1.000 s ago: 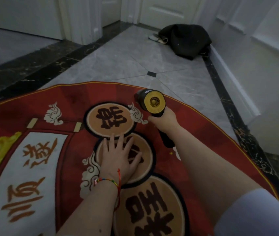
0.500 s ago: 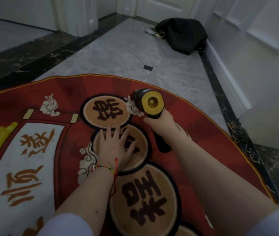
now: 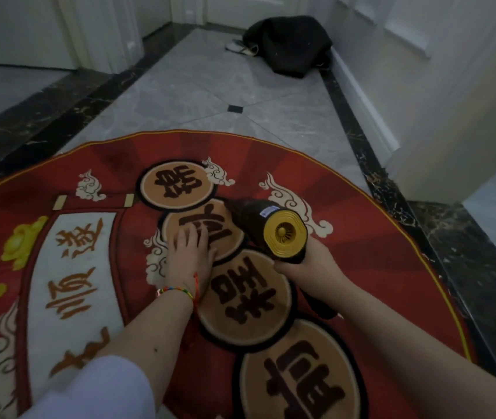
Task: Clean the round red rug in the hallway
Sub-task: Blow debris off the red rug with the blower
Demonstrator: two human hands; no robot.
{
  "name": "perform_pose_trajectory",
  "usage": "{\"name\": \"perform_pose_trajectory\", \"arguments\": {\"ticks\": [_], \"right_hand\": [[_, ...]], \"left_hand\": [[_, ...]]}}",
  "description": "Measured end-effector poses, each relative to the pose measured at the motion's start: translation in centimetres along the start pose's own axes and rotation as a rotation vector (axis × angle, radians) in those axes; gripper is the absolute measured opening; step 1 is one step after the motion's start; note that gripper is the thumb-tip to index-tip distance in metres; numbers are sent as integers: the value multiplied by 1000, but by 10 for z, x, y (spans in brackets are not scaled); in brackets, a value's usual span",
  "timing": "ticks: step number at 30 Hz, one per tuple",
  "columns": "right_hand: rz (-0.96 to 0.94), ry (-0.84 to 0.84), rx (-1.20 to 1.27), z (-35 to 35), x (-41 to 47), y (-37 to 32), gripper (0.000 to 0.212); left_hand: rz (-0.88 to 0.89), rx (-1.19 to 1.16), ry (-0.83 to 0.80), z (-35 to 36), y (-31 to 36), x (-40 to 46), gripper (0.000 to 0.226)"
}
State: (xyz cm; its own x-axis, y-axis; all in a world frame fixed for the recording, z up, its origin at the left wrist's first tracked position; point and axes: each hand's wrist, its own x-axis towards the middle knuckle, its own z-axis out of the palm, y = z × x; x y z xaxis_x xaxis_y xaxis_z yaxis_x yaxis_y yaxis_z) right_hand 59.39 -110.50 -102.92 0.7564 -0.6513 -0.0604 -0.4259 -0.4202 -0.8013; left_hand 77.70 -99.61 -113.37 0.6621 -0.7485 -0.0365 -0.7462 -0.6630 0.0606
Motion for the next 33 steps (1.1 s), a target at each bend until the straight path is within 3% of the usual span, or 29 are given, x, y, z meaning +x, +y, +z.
{"name": "perform_pose_trajectory", "arguments": {"ticks": [7,10,15,19,27,33], "right_hand": [[-39,-15,-38,3,-67,-10,38],[-49,-9,15,17,-61,-13,28],[19,28,107,41,-64,-13,38],[23,-32,62,38,-101,-7,30],[3,-67,49,29,-182,-9,33],[-50,-95,4,37,-176,-13,39]], "left_hand": [[109,-45,124,2,-14,-62,40],[111,-57,177,3,-23,-83,34],[138,-91,117,5,-42,-115,54],[99,-71,63,8,-47,-135,49],[19,-112,97,12,-38,-165,45],[8,-142,136,16,-44,-180,41]]}}
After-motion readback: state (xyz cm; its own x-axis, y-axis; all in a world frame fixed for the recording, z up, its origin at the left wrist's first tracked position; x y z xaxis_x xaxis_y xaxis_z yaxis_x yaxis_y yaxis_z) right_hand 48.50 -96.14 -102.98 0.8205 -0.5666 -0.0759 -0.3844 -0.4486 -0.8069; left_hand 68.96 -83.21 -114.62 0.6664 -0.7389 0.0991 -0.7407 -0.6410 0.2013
